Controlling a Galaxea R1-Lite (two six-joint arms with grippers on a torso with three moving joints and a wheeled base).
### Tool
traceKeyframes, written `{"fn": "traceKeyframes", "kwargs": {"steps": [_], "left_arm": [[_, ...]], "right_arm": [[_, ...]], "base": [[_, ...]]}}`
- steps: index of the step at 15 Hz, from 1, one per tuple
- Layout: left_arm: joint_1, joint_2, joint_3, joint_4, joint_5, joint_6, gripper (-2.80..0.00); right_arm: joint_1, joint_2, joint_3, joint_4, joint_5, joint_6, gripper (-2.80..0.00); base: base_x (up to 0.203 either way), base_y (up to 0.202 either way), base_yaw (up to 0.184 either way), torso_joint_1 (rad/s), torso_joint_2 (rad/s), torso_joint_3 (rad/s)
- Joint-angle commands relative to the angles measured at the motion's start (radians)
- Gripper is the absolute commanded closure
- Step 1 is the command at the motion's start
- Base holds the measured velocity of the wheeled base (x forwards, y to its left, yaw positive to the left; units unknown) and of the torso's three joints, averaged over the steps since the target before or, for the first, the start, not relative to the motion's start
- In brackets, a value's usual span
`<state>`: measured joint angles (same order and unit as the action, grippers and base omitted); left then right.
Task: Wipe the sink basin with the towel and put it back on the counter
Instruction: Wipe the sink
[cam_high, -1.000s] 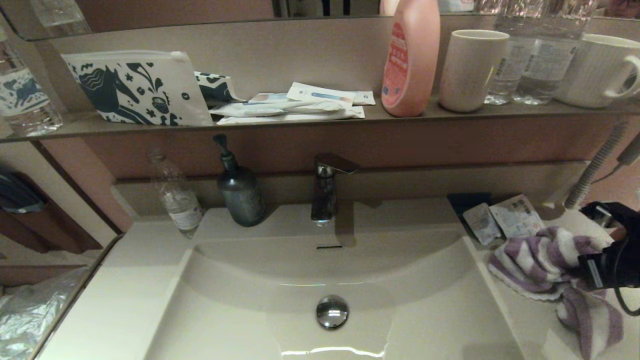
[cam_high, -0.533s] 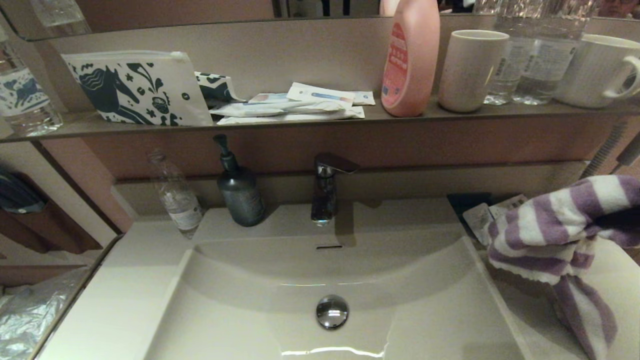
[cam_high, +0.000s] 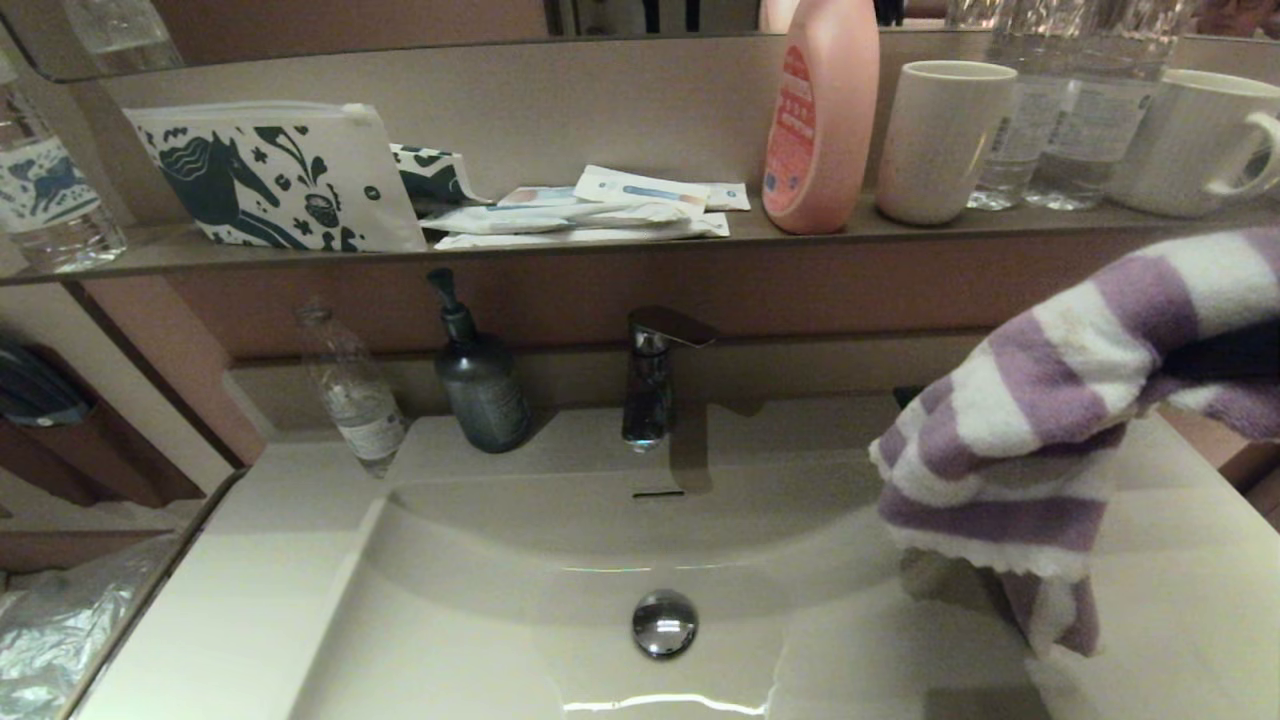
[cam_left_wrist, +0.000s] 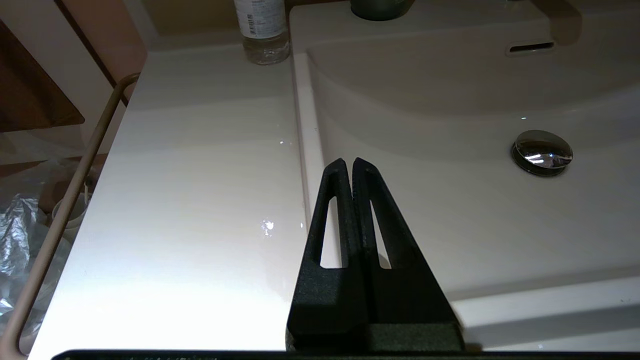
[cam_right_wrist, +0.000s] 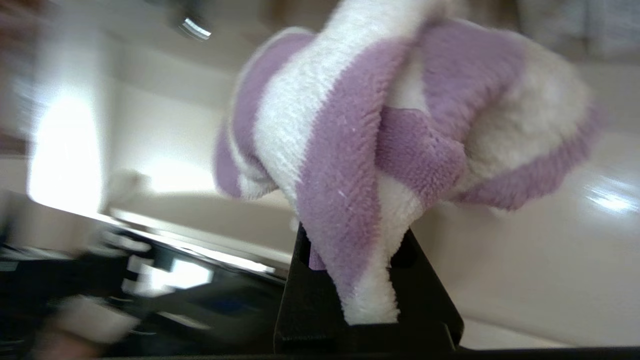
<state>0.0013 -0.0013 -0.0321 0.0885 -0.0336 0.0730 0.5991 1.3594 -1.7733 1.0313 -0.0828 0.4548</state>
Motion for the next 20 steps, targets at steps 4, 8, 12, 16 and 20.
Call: {"fn": "traceKeyframes", "kwargs": {"steps": [4,8,12,16,20], "left_arm": [[0.000,0.001,0.000,0.000,0.000,0.001,0.00],[0.000,0.001,0.000,0.000,0.000,0.001,0.00],[0.000,0.001,0.000,0.000,0.000,0.001,0.00],[0.000,0.001,0.000,0.000,0.000,0.001,0.00],[0.000,0.001,0.000,0.000,0.000,0.001,0.00]], "right_arm": [[0.126,0.095,-0.190,0.001,0.109,0.086,0.00],[0.207,0.148,-0.133,-0.001,0.119,0.158,0.00],[0.212,0.180,0.120,-0.045,0.110,0.218,0.00],[0.214,0.270,0.389,-0.249,0.058,0.275,0.00],[0.226,0.455,0.423,-0.274,0.032,0.344,0.00]], "base": [[0.000,0.000,0.000,0.000,0.00,0.000],[0.000,0.000,0.000,0.000,0.00,0.000],[0.000,0.000,0.000,0.000,0.00,0.000],[0.000,0.000,0.000,0.000,0.00,0.000],[0.000,0.000,0.000,0.000,0.00,0.000]]}}
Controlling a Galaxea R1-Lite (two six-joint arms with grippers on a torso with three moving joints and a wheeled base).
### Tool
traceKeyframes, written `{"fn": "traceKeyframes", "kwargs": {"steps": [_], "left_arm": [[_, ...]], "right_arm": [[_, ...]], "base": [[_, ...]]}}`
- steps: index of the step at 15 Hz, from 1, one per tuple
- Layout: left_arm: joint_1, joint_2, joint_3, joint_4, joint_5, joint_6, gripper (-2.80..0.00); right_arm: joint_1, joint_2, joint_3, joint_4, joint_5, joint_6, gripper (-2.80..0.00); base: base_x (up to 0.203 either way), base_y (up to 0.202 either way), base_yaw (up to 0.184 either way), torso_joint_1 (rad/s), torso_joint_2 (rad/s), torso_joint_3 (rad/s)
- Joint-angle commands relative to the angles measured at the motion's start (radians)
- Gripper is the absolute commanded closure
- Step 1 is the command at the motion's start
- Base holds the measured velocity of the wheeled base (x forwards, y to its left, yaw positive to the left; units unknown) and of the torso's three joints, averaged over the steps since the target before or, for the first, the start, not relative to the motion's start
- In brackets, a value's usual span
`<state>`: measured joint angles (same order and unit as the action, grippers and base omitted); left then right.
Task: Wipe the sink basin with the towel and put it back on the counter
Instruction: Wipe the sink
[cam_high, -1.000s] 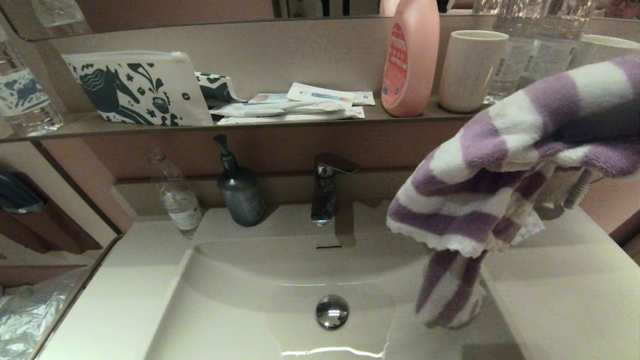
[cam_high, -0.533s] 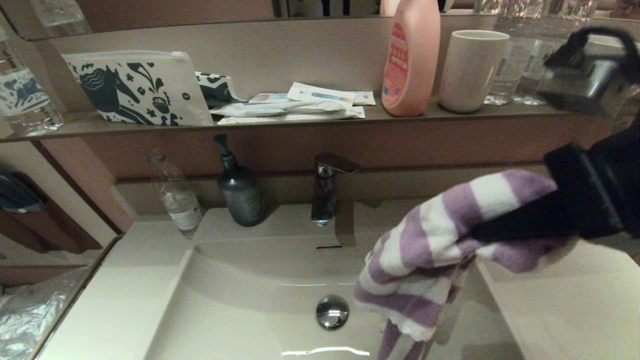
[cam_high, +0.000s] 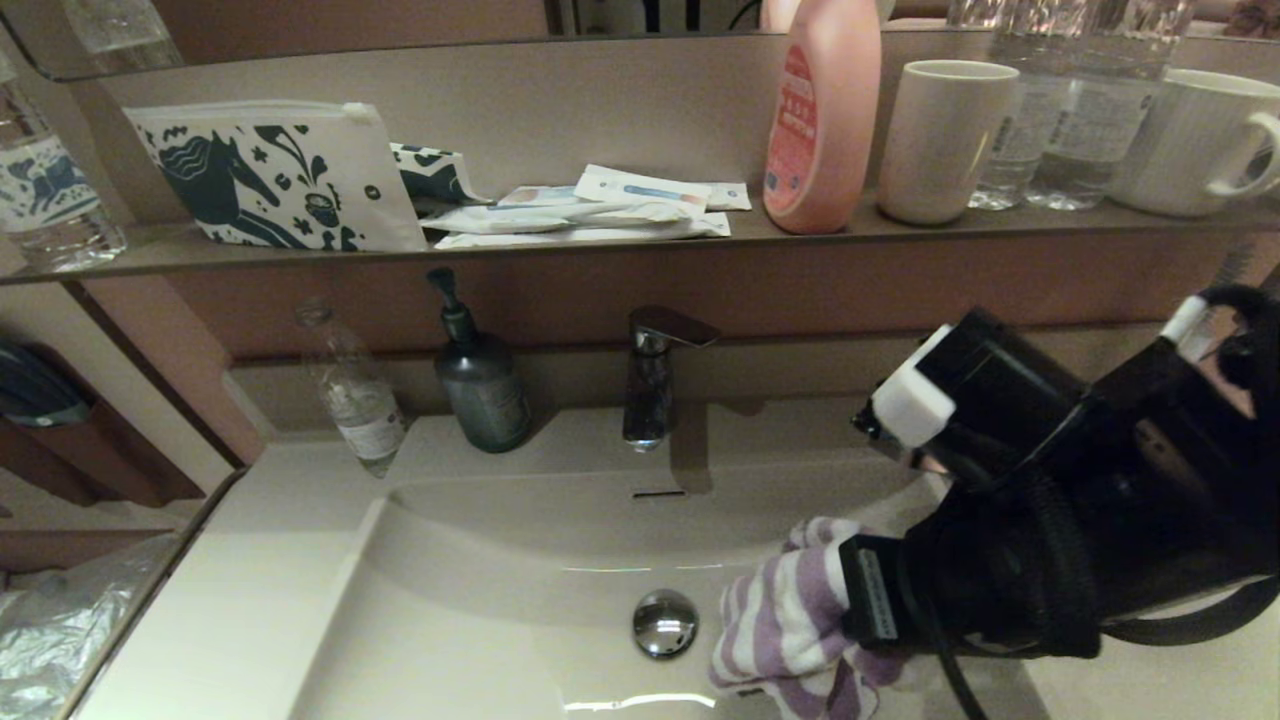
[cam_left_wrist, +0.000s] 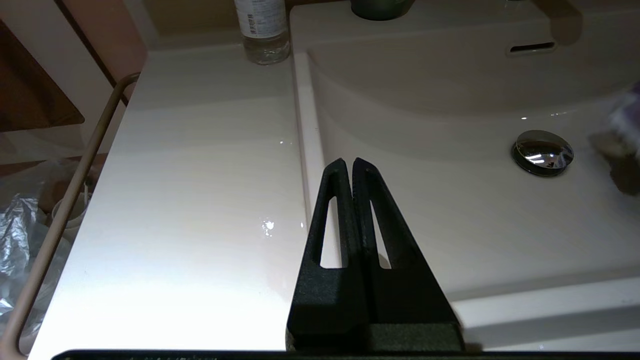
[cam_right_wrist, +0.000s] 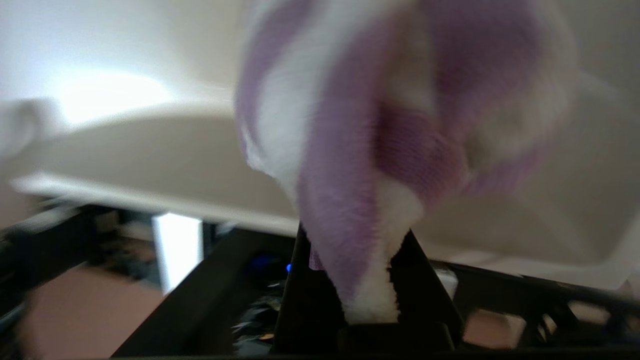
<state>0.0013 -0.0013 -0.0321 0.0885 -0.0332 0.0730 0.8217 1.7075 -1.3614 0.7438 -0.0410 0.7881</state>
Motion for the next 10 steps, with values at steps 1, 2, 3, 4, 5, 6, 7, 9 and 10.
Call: {"fn": "traceKeyframes", "kwargs": {"steps": [1,2,3,4,5,6,7,9,10], "left_arm": [[0.000,0.001,0.000,0.000,-0.001,0.001,0.00],[0.000,0.001,0.000,0.000,-0.001,0.001,0.00],[0.000,0.001,0.000,0.000,-0.001,0.001,0.00],[0.000,0.001,0.000,0.000,-0.001,0.001,0.00],[0.000,0.001,0.000,0.000,-0.001,0.001,0.00],[0.000,0.001,0.000,0.000,-0.001,0.001,0.00],[0.000,0.001,0.000,0.000,-0.001,0.001,0.00],[0.000,0.001,0.000,0.000,-0.001,0.001,0.00],[0.000,0.001,0.000,0.000,-0.001,0.001,0.00]], "right_arm": [[0.005,0.149,0.012,0.033,-0.033,0.015,0.00],[0.006,0.196,0.012,0.048,-0.064,0.022,0.00],[0.005,0.234,0.012,0.057,-0.088,0.032,0.00],[0.005,0.273,0.012,0.062,-0.102,0.040,0.00],[0.005,0.311,0.012,0.064,-0.113,0.045,0.00],[0.005,0.348,0.010,0.064,-0.117,0.047,0.00],[0.005,0.382,0.008,0.064,-0.123,0.048,0.00],[0.004,0.437,-0.001,0.057,-0.146,0.051,0.00],[0.003,0.458,-0.010,0.056,-0.159,0.051,0.00]], "base": [[0.000,0.000,0.000,0.000,0.00,0.000],[0.000,0.000,0.000,0.000,0.00,0.000],[0.000,0.000,0.000,0.000,0.00,0.000],[0.000,0.000,0.000,0.000,0.00,0.000],[0.000,0.000,0.000,0.000,0.00,0.000],[0.000,0.000,0.000,0.000,0.00,0.000],[0.000,0.000,0.000,0.000,0.00,0.000],[0.000,0.000,0.000,0.000,0.00,0.000],[0.000,0.000,0.000,0.000,0.00,0.000]]}}
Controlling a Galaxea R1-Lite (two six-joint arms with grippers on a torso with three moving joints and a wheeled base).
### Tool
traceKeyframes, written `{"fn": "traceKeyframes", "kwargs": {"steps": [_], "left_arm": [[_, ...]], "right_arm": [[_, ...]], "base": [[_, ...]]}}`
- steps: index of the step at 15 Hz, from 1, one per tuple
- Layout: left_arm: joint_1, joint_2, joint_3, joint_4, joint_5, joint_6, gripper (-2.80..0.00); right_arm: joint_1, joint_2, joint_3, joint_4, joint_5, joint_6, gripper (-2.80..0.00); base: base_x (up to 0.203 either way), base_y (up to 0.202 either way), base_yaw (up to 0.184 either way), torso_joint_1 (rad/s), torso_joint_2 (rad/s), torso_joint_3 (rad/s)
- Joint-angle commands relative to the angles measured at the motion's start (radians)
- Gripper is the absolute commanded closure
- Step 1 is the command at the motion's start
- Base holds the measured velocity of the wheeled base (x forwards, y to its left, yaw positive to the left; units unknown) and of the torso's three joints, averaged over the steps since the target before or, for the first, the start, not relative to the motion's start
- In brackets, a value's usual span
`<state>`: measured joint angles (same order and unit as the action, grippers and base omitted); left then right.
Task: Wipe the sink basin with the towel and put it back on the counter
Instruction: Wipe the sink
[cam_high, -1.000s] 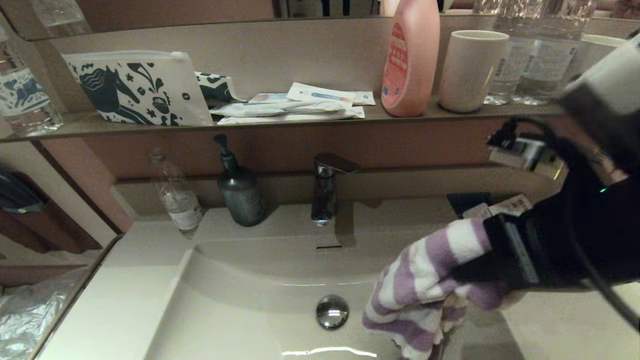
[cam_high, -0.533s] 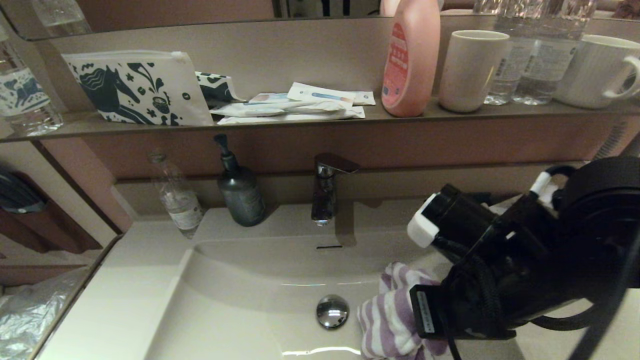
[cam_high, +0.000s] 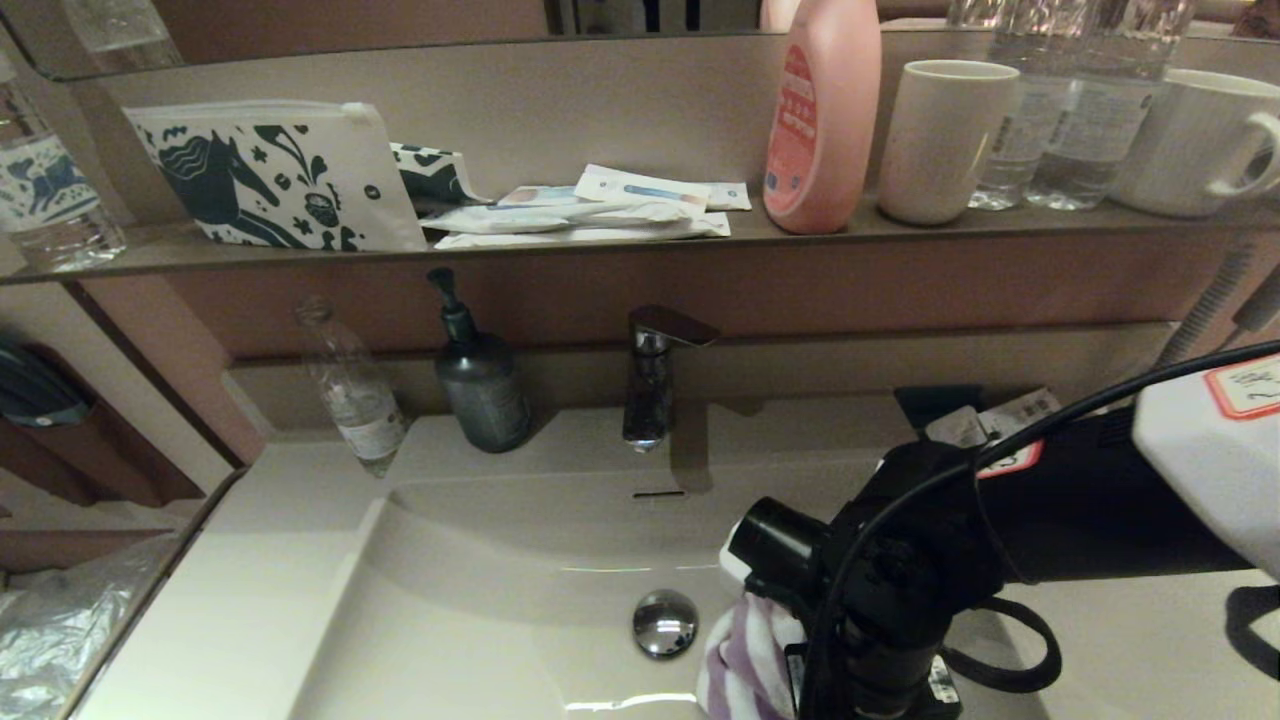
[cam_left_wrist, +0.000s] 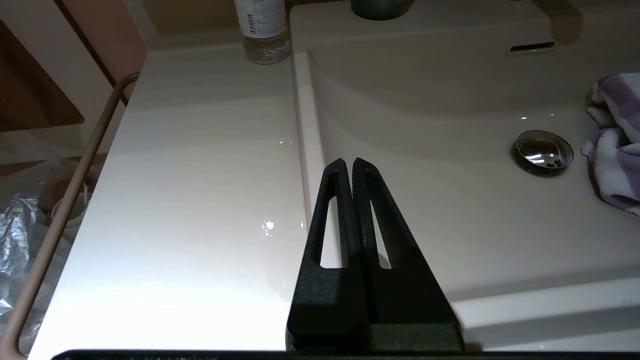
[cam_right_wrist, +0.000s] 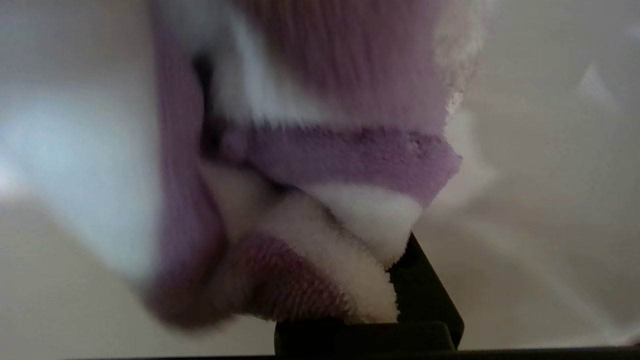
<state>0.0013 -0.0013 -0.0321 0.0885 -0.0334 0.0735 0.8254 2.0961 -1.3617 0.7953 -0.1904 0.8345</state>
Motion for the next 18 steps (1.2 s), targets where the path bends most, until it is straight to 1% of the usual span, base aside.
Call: {"fn": "traceKeyframes", "kwargs": {"steps": [1,4,6,8,11,13,15,18], "left_arm": [[0.000,0.001,0.000,0.000,0.000,0.000,0.00],[0.000,0.001,0.000,0.000,0.000,0.000,0.00],[0.000,0.001,0.000,0.000,0.000,0.000,0.00],[0.000,0.001,0.000,0.000,0.000,0.000,0.00],[0.000,0.001,0.000,0.000,0.000,0.000,0.00],[0.000,0.001,0.000,0.000,0.000,0.000,0.00],[0.000,0.001,0.000,0.000,0.000,0.000,0.00],[0.000,0.001,0.000,0.000,0.000,0.000,0.00]], "right_arm": [[-0.003,0.091,-0.020,-0.001,-0.035,0.004,0.00],[-0.002,0.129,-0.022,-0.056,-0.030,0.003,0.00],[0.002,0.143,-0.022,-0.101,-0.003,0.003,0.00],[0.008,0.140,-0.024,-0.155,0.088,-0.004,0.00],[0.052,0.133,-0.055,-0.186,0.194,-0.014,0.00],[0.087,0.144,-0.093,-0.188,0.227,-0.016,0.00],[0.131,0.177,-0.169,-0.197,0.231,-0.017,0.00],[0.173,0.268,-0.311,-0.200,0.230,-0.027,0.00]], "base": [[0.000,0.000,0.000,0.000,0.00,0.000],[0.000,0.000,0.000,0.000,0.00,0.000],[0.000,0.000,0.000,0.000,0.00,0.000],[0.000,0.000,0.000,0.000,0.00,0.000],[0.000,0.000,0.000,0.000,0.00,0.000],[0.000,0.000,0.000,0.000,0.00,0.000],[0.000,0.000,0.000,0.000,0.00,0.000],[0.000,0.000,0.000,0.000,0.00,0.000]]}}
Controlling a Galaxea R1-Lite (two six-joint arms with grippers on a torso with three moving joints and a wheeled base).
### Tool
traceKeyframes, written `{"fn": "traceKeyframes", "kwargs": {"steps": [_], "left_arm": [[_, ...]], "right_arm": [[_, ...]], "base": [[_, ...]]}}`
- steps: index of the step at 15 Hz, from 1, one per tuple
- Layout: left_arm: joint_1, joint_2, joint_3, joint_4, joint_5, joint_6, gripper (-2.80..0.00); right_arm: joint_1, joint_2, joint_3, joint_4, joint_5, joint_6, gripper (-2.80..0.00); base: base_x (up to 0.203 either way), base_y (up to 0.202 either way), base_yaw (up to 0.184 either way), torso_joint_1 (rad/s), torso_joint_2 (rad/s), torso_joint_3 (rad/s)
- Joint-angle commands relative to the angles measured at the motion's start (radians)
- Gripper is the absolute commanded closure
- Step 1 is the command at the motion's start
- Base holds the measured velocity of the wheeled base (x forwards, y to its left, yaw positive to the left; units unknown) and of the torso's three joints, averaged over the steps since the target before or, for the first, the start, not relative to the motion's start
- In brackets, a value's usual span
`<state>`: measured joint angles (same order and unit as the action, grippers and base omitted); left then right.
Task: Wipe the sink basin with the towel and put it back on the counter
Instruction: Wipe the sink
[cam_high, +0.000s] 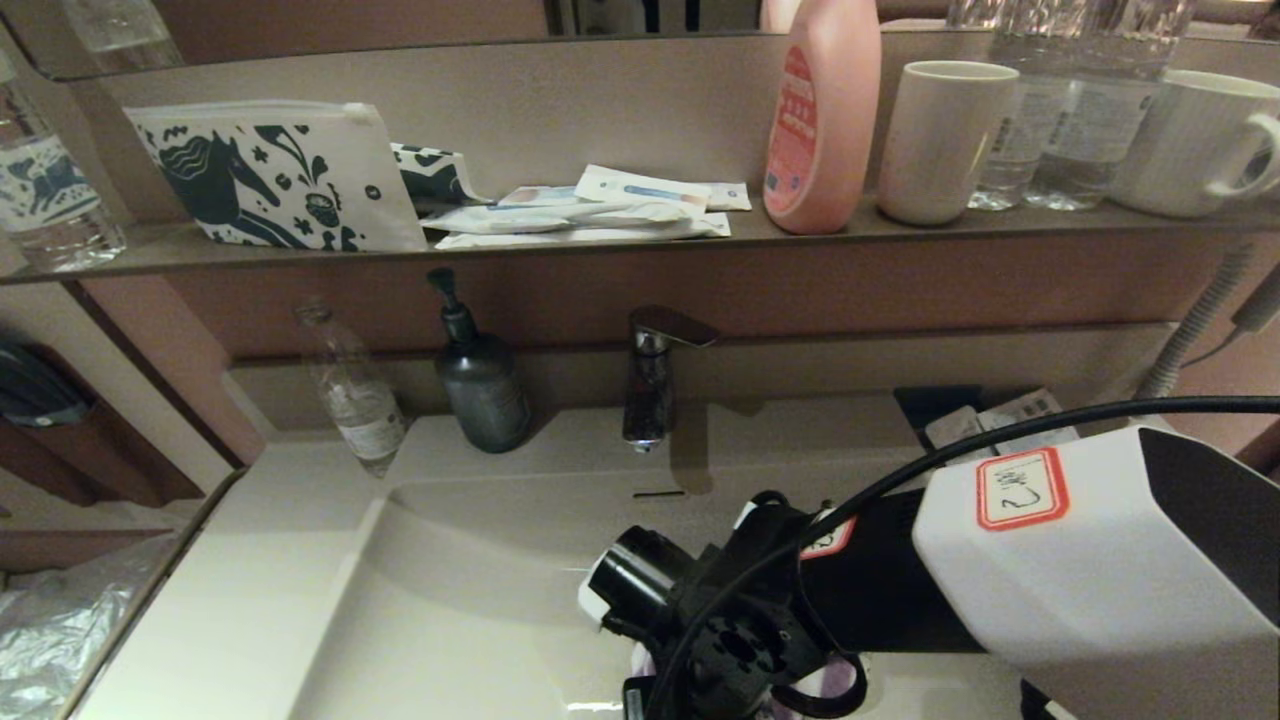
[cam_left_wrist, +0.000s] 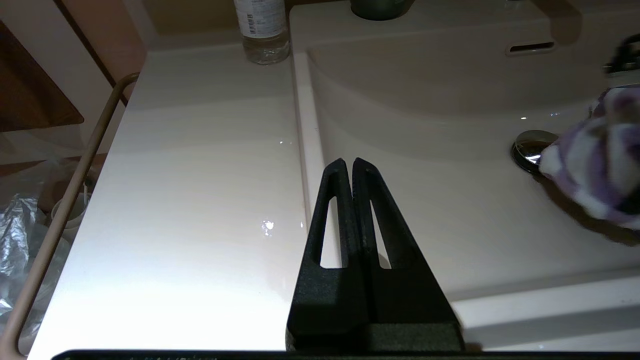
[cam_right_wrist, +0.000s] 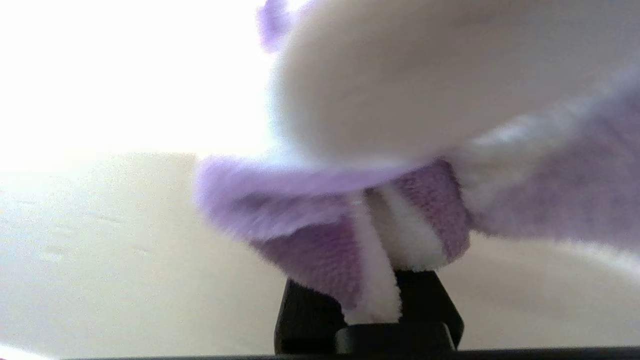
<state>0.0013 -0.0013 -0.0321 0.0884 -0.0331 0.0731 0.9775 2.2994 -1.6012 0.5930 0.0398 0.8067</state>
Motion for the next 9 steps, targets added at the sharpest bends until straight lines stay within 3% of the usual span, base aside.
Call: {"fn": "traceKeyframes", "kwargs": {"steps": [1,6,9], "left_arm": [[0.000,0.001,0.000,0.001,-0.001,0.001,0.00],[0.000,0.001,0.000,0.001,-0.001,0.001,0.00],[0.000,0.001,0.000,0.001,-0.001,0.001,0.00]], "right_arm": [[0.032,0.103,-0.127,0.003,0.000,-0.006,0.00],[0.089,0.254,-0.375,-0.005,-0.001,-0.022,0.00],[0.100,0.270,-0.378,-0.153,0.002,-0.067,0.00]], "base": [[0.000,0.000,0.000,0.000,0.00,0.000],[0.000,0.000,0.000,0.000,0.00,0.000],[0.000,0.000,0.000,0.000,0.00,0.000]]}}
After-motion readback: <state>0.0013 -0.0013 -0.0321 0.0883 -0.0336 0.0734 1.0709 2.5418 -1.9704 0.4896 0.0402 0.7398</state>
